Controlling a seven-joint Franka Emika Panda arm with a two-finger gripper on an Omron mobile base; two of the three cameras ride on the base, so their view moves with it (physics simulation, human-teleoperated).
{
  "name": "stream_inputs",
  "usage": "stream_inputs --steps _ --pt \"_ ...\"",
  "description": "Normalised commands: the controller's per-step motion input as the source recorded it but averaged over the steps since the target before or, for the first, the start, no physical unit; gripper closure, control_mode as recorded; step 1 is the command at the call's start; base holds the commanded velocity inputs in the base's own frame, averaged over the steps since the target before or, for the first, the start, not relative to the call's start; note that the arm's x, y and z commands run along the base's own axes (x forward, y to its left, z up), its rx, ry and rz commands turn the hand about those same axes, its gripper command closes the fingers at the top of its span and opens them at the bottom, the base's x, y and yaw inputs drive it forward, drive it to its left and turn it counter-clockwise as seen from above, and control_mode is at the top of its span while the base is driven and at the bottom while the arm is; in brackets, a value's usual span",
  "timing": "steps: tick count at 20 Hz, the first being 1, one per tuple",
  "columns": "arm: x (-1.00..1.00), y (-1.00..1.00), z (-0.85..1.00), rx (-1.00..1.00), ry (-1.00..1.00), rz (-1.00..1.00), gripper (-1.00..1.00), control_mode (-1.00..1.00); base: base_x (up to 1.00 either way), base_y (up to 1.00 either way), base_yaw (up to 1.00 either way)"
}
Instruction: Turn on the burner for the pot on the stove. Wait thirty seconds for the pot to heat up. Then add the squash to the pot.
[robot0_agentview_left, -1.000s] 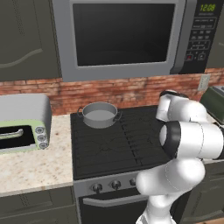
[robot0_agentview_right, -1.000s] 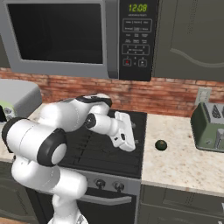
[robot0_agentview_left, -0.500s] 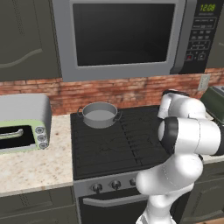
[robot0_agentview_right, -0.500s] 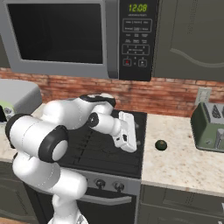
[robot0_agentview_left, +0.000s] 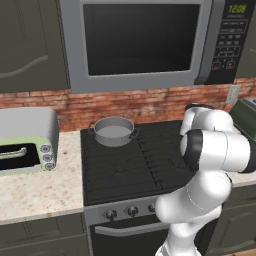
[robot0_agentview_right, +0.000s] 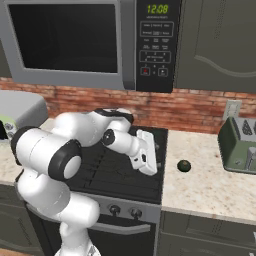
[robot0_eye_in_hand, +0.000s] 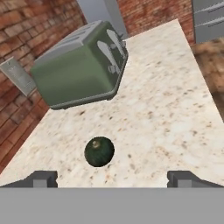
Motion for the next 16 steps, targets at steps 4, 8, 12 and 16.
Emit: stream_inputs --steps 4,8,12,16 --pt "0.01 -0.10 -0.04 0.00 0.00 0.00 -1.00 -1.00 0.00 0.00 0.00" --pt "0.04 -0.23 0.00 0.00 0.00 0.00 -1.00 -1.00 0.00 0.00 0.00" --pt "0.00 -0.13 -0.10 0.00 0.00 -0.05 -1.00 -1.00 0.00 0.00 0.00" --pt "0.09 -0.09 -0.17 0.00 0.01 -0.07 -1.00 -1.00 0.00 0.00 0.00"
